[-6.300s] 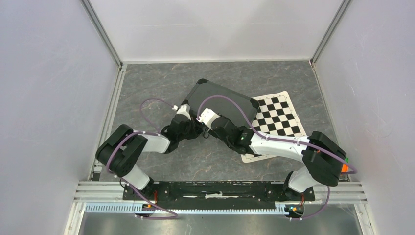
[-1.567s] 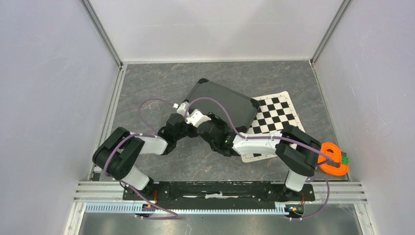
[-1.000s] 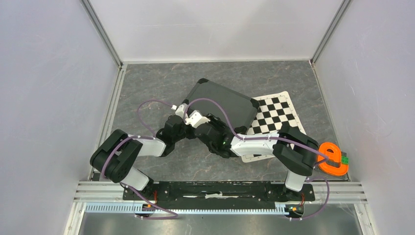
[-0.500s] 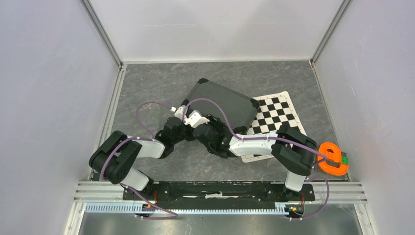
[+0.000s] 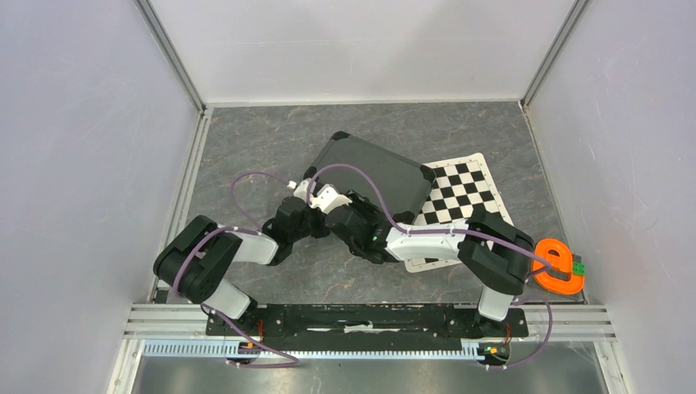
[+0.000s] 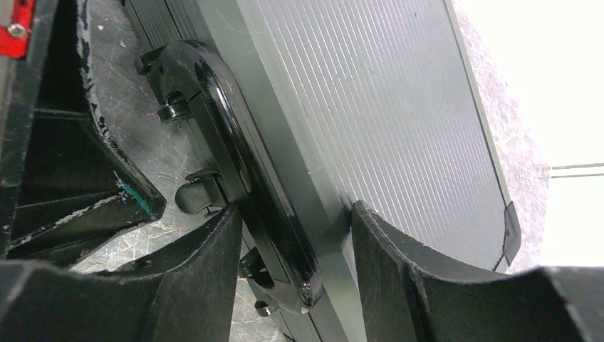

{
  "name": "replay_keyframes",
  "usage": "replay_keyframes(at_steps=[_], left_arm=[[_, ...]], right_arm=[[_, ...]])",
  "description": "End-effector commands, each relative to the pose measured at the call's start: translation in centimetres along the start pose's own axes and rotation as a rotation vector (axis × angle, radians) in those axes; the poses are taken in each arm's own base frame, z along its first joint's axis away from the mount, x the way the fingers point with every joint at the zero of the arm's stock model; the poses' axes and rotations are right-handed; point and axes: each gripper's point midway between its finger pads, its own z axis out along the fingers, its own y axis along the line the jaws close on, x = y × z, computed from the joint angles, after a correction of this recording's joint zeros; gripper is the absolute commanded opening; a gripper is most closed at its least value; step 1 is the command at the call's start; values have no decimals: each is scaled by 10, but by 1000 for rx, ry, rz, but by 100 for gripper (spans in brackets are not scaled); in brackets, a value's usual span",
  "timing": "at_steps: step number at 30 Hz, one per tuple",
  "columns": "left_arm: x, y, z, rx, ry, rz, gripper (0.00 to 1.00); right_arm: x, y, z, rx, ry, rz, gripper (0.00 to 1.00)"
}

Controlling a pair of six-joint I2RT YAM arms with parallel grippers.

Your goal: Pack up texas hold em set

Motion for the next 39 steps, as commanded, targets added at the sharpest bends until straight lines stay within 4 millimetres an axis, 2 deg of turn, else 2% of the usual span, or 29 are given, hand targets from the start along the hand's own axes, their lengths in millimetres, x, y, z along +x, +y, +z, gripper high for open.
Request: replay_keyframes(at_steps=[1,12,18,24,30,39], left_arm=[[-7,-6,4,33,-25,7,2],[-12,-14,5,58,-38,-16,2],[-13,-18,14,72,-22,-29,2],[-11,-13,21,61,-15,-39,2],[-6,1,25,-1,-5,-57,2],[-9,3,37,-2,-8,-51,2]], right_arm=[[83,10,15,-87,232,-40,48],[81,14,20,-123,232,-33,45],[81,16,21,-134,233,-32,45],[80,18,20,-146,232,-31,44],[80,21,20,-162,229,-21,44],[83,25,16,-194,225,-27,44]])
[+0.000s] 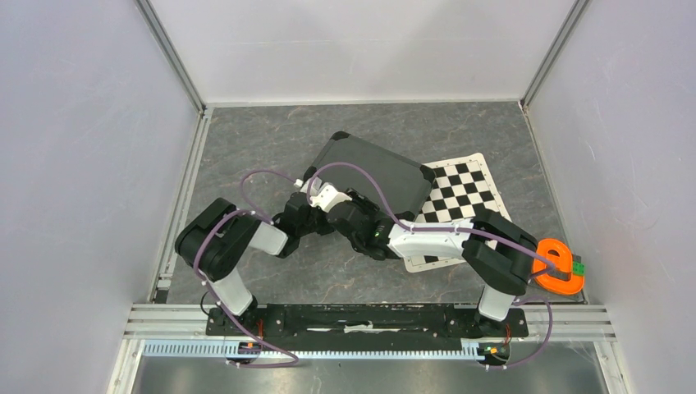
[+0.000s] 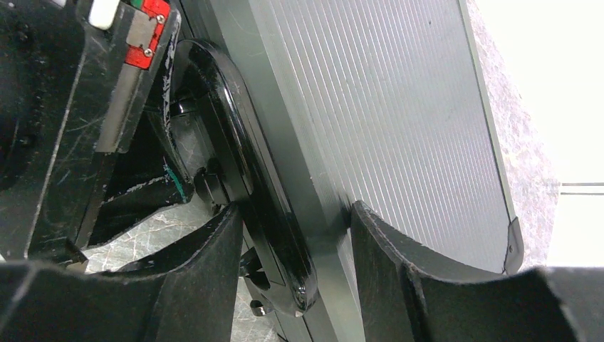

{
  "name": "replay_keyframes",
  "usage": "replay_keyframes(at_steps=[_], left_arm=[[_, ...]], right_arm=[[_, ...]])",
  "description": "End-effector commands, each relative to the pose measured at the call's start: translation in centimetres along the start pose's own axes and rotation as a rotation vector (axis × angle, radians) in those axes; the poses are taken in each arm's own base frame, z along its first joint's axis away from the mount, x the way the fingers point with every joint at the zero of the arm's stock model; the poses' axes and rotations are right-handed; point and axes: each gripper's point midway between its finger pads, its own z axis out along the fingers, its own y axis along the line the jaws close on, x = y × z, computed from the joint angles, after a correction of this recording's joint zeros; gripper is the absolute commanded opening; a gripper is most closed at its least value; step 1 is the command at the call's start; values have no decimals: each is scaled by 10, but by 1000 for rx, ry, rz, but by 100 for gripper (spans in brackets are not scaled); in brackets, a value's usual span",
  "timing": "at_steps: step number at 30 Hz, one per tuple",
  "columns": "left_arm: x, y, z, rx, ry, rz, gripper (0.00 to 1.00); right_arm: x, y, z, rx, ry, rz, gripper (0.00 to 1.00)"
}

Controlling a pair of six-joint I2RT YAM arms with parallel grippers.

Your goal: Pack up texas hold em set

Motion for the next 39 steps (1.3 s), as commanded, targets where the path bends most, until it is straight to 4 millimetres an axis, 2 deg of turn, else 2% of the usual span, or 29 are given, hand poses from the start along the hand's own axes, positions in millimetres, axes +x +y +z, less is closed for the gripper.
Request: replay_keyframes(at_steps=[1,11,27,39], left_arm=[[-16,-9,8,15,-53,-3,2],[-22,-17,8,36,-61,-3,2],[-32,-41,-18,91,-87,1,2],[-23,-31,-25,54,-68,3,2]], right_arm=[[84,26,16,-136,219,4,44],[76,33,13,-195,186,22,46],[73,29,7,-203,174,27,47],[56,28,-5,-266,129,45,48]])
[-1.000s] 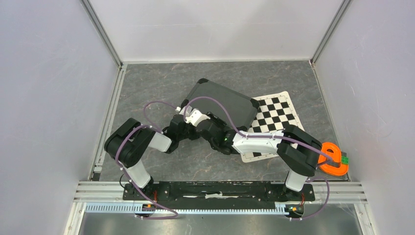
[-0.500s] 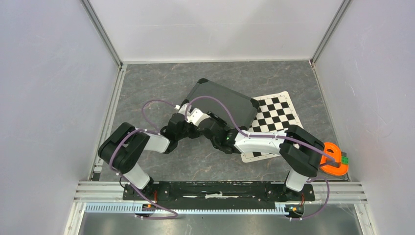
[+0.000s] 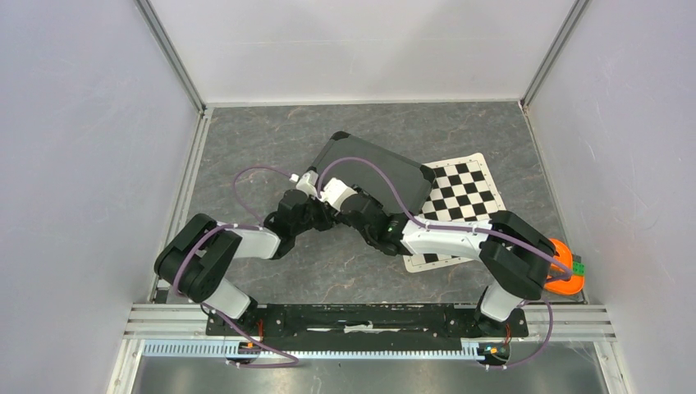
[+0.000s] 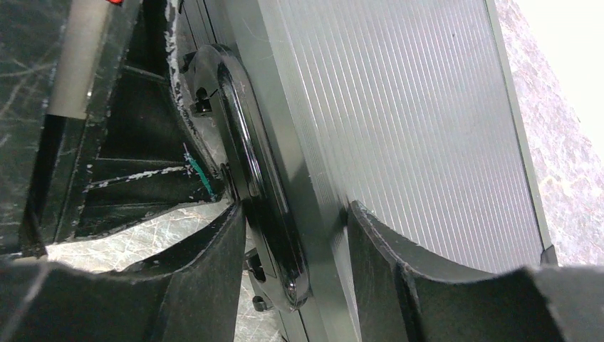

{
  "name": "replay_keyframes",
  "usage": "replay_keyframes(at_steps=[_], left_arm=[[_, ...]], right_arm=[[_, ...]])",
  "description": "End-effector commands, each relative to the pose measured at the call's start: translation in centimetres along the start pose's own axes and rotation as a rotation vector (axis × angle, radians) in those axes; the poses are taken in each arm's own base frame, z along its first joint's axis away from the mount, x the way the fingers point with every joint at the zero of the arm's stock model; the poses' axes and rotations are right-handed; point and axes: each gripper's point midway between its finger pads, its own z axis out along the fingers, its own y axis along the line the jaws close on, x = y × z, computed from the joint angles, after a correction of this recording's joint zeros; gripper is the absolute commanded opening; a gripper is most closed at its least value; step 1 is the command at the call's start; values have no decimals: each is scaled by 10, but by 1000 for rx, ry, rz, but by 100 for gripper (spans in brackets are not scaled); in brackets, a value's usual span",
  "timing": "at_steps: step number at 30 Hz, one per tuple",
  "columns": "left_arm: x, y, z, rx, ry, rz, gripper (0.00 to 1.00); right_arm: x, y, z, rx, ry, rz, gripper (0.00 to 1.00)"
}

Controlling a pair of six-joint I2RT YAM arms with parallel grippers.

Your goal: Pack up texas hold em set

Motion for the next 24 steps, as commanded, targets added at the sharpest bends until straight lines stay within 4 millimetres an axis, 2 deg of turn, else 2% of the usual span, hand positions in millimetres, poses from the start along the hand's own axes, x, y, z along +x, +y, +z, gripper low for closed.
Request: replay_keyframes(at_steps=[1,7,10,20,24], left_arm=[[-1,2,-5,-21,-10,-12,2],[12,23,-7,-120,19,-97,9],[12,25,-7,-132,13,-110,14],[13,32,-8,-155,-8,-162,17],[15,34,-8,-154,-17,-209,22]], right_arm=[[64,25,1,-114,201,-4,47],[69,25,3,-100,214,-5,47],[69,25,3,-101,213,-2,46],[73,25,2,-99,211,-1,45],[73,26,1,-107,209,1,45]])
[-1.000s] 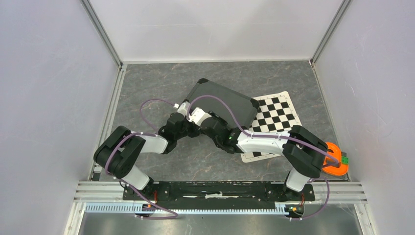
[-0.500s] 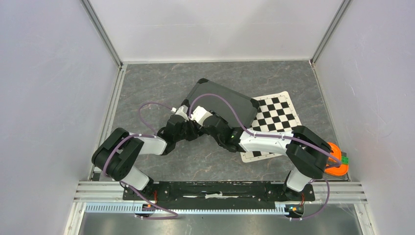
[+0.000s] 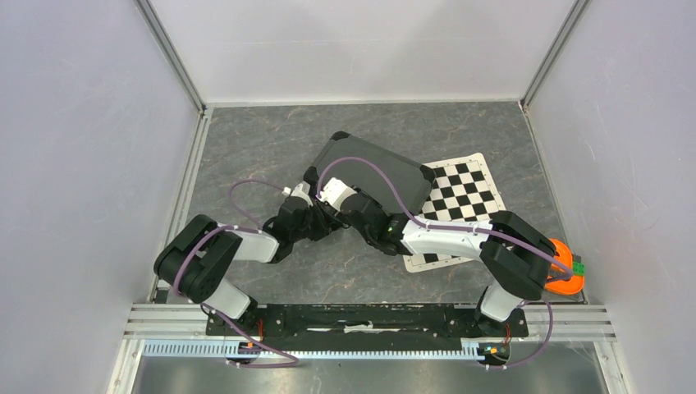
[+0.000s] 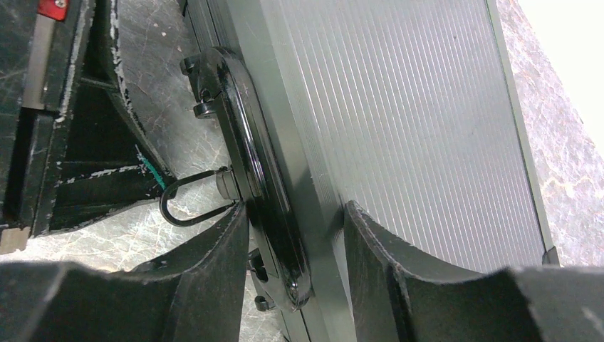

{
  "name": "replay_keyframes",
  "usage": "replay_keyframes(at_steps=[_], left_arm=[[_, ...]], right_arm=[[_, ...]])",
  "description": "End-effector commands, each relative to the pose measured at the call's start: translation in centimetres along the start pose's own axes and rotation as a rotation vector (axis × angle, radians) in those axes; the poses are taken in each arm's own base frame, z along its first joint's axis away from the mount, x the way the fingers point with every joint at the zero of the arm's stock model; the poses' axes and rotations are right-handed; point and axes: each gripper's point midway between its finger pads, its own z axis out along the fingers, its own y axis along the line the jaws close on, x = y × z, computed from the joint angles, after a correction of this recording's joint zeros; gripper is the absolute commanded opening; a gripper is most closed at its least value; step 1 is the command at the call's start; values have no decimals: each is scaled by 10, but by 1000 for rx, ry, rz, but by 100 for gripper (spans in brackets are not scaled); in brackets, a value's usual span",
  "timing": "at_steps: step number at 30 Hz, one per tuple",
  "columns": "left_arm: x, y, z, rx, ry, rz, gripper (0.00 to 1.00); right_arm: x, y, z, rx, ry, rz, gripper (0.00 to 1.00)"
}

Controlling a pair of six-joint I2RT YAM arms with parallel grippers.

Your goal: Pack up texas hold em set

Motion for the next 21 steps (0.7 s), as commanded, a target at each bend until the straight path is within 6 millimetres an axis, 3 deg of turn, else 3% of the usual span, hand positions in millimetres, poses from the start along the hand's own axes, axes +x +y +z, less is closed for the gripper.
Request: replay_keyframes(at_steps=[1,21], left_arm=[[-6,-1,1,10,-42,-74,23],[-5,10,6,109,-79,-265,27]], right_arm=[[75,25,2,-96,211,-4,45],[77,25,1,-104,209,-8,43]])
